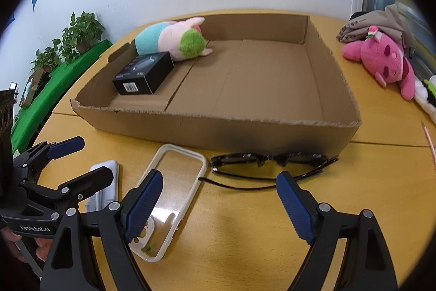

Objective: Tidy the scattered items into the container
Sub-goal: 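Withdraw the right gripper and move toward the white phone case frame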

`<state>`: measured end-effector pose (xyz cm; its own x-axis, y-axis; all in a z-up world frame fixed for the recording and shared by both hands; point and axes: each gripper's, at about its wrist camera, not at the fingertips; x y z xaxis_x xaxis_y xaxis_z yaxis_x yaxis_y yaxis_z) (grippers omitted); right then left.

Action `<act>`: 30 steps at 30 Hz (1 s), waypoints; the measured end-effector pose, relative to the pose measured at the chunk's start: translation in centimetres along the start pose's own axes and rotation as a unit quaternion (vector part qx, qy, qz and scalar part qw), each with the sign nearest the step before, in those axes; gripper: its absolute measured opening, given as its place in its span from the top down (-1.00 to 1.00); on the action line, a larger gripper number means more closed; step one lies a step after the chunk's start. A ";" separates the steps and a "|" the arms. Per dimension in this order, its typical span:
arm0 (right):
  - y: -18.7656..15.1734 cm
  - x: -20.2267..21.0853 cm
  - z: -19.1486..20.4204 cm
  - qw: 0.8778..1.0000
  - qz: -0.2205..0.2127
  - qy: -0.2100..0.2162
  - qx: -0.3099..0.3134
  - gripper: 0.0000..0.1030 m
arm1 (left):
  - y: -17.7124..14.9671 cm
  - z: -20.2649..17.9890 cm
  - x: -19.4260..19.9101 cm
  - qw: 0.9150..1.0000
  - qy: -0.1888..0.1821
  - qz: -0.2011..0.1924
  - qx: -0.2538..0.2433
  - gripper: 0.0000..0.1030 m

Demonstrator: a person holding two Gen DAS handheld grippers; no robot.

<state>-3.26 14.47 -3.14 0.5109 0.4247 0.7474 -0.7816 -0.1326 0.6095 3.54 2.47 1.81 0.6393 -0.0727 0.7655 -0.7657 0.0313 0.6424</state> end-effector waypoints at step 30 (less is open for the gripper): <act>-2.3 -4.9 -0.1 0.997 0.037 -0.051 0.045 -0.13 | -2.1 -2.1 -2.9 0.997 0.033 0.063 -0.022 -0.31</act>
<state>-4.03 12.79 -8.27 0.4905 0.3191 0.8109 -0.7856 -0.2409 0.5700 3.46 4.66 -1.70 0.5419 0.0006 0.8404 -0.8378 0.0790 0.5402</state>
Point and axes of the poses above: each gripper's, at about its wrist camera, not at the fingertips, and x roughly against the way its jaws point, z to its left, y to its top, and after that the axes turned 8 degrees about y, right-handed
